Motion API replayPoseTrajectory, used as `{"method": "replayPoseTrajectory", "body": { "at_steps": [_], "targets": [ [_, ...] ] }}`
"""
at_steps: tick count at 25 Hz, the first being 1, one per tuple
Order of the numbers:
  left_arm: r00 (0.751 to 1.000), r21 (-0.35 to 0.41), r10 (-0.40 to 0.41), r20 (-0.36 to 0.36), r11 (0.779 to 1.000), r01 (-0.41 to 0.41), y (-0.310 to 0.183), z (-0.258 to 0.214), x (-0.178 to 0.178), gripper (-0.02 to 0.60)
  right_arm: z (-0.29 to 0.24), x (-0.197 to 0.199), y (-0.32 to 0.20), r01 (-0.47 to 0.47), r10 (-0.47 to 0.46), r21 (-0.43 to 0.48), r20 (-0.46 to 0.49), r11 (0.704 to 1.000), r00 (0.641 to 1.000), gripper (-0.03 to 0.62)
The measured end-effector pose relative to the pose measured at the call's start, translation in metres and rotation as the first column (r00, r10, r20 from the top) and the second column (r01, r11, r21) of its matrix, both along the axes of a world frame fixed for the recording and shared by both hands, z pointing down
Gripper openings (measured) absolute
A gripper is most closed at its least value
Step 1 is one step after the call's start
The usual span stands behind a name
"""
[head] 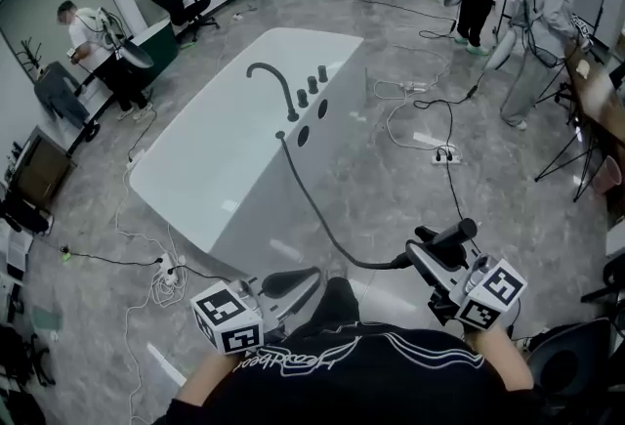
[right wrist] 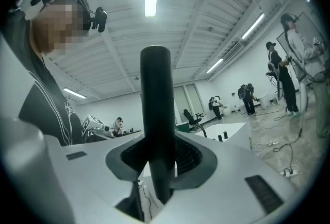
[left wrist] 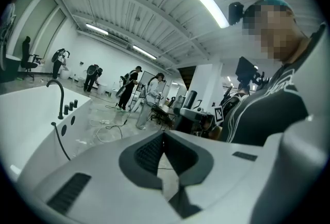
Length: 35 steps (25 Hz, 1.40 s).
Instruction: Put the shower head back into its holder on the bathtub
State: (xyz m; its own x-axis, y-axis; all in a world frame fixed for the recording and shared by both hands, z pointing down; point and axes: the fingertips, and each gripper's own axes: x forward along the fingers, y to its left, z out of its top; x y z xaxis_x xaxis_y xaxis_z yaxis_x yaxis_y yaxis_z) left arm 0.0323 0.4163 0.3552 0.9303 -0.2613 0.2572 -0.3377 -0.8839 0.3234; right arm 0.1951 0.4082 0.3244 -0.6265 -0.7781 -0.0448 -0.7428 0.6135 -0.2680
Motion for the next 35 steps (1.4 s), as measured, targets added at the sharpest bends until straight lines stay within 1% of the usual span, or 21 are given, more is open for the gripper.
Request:
{"method": "replayPoseTrajectory", "body": {
  "at_steps": [3,9,17,19,22,23,25,28,30,32,34,35],
  "targets": [
    [0.999,0.021,0.014,0.048,1.000,-0.015,-0.032,0.009,-0.004,0.005,0.000,-0.005,-0.034,0.012,-0.012,-0.007,0.016,1.000,1.000,0.120],
    [0.999,-0.070,-0.012,0.031,0.997,0.014,-0.124,0.035,-0.019,0.006,0.014,-0.016,-0.128,0.021,-0.019,-0.059,0.026,0.998,0.999,0.120],
    [0.998,-0.150,-0.054,0.010,0.987,0.055,-0.285,0.056,-0.040,0.005,0.016,-0.047,-0.299,0.083,-0.072,-0.119,0.096,0.989,0.993,0.120],
    [0.998,-0.145,-0.062,0.021,0.987,0.065,-0.318,0.065,-0.047,0.005,0.011,-0.057,-0.338,0.104,-0.089,-0.122,0.116,0.987,0.989,0.120],
    [0.994,-0.076,-0.049,0.094,0.996,0.057,-0.359,0.078,-0.058,0.006,-0.008,-0.073,-0.387,0.128,-0.116,-0.095,0.126,0.987,0.985,0.118],
    [0.993,-0.064,-0.046,0.106,0.997,0.053,-0.370,0.081,-0.061,0.006,-0.015,-0.078,-0.400,0.134,-0.123,-0.082,0.126,0.988,0.984,0.118],
    [0.994,-0.072,-0.037,0.106,0.996,0.045,-0.384,0.091,-0.066,0.006,-0.027,-0.087,-0.423,0.136,-0.126,-0.072,0.128,0.988,0.984,0.118],
    [0.990,-0.070,-0.021,0.137,0.997,0.030,-0.396,0.120,-0.073,0.007,-0.037,-0.095,-0.447,0.119,-0.106,-0.087,0.138,0.989,0.985,0.117],
    [0.989,-0.079,-0.032,0.142,0.996,0.044,-0.406,0.135,-0.080,0.008,-0.045,-0.103,-0.458,0.117,-0.104,-0.083,0.145,0.990,0.984,0.117],
    [0.990,-0.095,-0.061,0.127,0.993,0.073,-0.412,0.143,-0.080,0.013,-0.052,-0.111,-0.465,0.126,-0.114,-0.081,0.141,0.989,0.983,0.117],
    [0.987,-0.076,-0.072,0.145,0.994,0.084,-0.415,0.150,-0.077,0.030,-0.056,-0.118,-0.471,0.145,-0.134,-0.076,0.140,0.986,0.981,0.117],
    [0.985,-0.069,-0.062,0.164,0.995,0.074,-0.415,0.156,-0.074,0.049,-0.059,-0.122,-0.475,0.156,-0.144,-0.072,0.145,0.985,0.979,0.117]
  ]
}}
